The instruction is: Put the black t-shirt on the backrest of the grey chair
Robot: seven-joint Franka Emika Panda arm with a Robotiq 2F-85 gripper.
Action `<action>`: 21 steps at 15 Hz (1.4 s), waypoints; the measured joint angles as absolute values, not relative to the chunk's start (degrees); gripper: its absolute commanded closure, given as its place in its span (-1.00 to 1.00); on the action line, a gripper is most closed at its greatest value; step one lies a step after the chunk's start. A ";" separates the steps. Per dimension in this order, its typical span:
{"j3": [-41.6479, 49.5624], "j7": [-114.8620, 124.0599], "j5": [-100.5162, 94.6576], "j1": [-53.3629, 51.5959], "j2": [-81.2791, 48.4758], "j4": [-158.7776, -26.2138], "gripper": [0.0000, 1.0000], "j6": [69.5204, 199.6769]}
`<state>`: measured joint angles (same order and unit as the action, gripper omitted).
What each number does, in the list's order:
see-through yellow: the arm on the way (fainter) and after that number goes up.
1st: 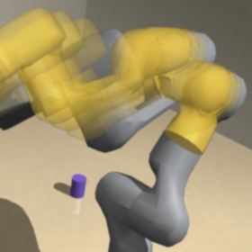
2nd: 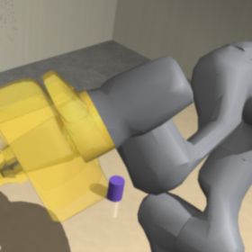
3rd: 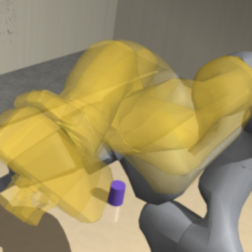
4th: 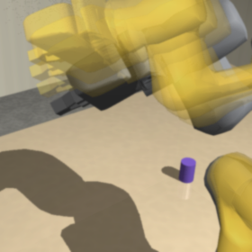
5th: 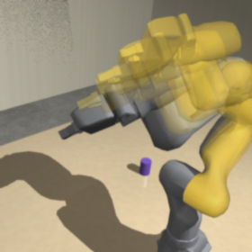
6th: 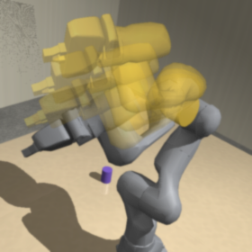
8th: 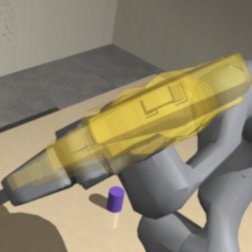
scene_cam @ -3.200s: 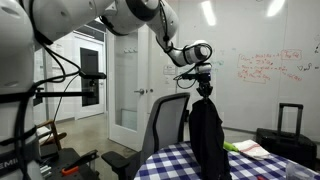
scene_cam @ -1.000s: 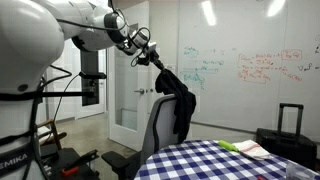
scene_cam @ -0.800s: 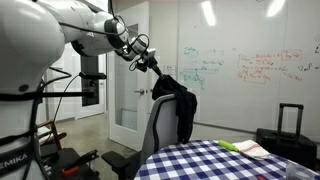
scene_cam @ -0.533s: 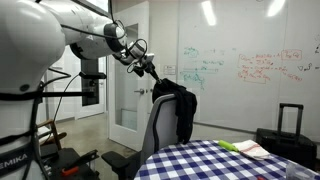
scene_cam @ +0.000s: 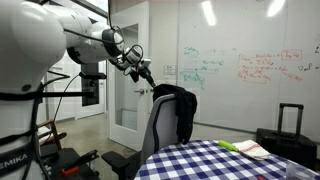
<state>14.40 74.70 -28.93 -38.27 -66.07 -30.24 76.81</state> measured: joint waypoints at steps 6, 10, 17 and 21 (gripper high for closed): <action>14.34 73.82 -28.53 -37.35 -66.54 -27.23 -1.00 74.03; 14.29 73.00 -27.48 -36.17 -65.96 -25.27 -1.00 72.77; 13.24 72.96 -23.93 -33.72 -63.62 -25.27 -1.00 74.01; 10.39 71.68 -20.39 -33.14 -62.82 -25.27 -1.00 78.54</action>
